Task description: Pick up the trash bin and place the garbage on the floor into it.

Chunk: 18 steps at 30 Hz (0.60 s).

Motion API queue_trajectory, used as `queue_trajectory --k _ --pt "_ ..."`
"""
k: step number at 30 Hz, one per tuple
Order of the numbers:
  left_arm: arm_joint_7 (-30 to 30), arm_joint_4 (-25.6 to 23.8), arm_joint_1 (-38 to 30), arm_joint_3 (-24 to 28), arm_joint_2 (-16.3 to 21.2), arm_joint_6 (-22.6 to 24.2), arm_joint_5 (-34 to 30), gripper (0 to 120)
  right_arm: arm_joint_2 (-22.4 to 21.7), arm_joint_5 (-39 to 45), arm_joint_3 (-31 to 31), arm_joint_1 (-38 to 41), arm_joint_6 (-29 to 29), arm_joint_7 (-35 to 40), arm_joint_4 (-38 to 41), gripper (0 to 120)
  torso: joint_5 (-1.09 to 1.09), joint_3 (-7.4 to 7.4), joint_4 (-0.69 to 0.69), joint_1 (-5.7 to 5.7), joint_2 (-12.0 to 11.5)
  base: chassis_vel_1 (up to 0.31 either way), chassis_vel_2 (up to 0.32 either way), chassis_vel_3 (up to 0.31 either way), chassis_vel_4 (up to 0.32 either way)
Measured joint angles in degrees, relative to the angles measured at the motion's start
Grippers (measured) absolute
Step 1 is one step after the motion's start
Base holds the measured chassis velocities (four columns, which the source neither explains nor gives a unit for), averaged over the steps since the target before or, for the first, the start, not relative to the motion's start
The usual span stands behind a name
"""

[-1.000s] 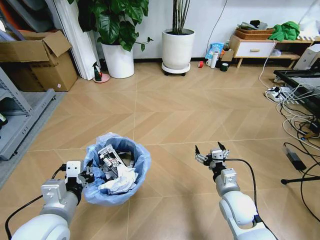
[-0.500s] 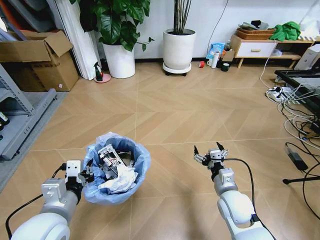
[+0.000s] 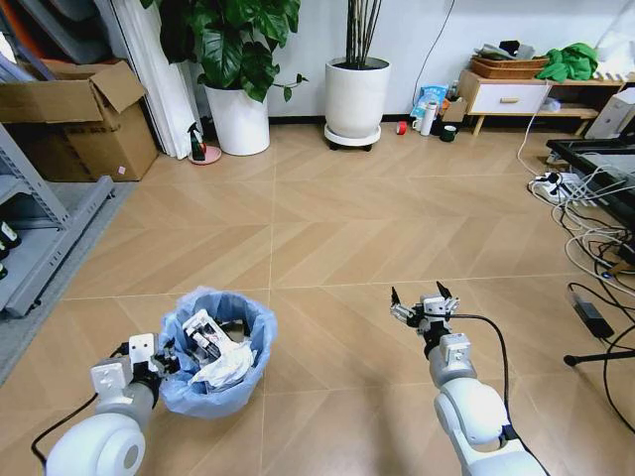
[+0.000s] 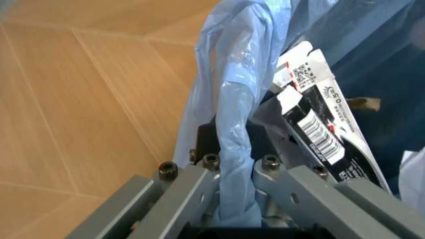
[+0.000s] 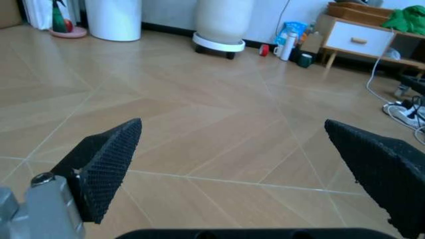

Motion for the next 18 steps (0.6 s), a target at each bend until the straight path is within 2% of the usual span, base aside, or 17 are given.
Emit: queue_trajectory --k 4,8,18 --pt "-0.94 5.13 -4.28 3.00 -0.14 0.51 -1.85 0 -0.32 0.14 0.58 -0.10 0.76 0.22 -0.83 100 0.00 0.00 0.00 0.00 0.00 0.000 0.000 0.000 0.000" --pt "-0.52 7.69 -6.41 3.22 -0.27 0.06 -1.16 0 -0.54 0.32 0.76 -0.28 0.98 0.27 -0.87 100 0.00 0.00 0.00 0.00 0.00 0.000 0.000 0.000 0.000" --pt "1.45 11.52 -10.36 2.67 0.24 -0.42 -0.79 0 -0.98 0.62 0.90 -0.17 1.13 0.33 -0.91 100 0.00 0.00 0.01 0.00 0.00 0.000 0.000 0.000 0.000"
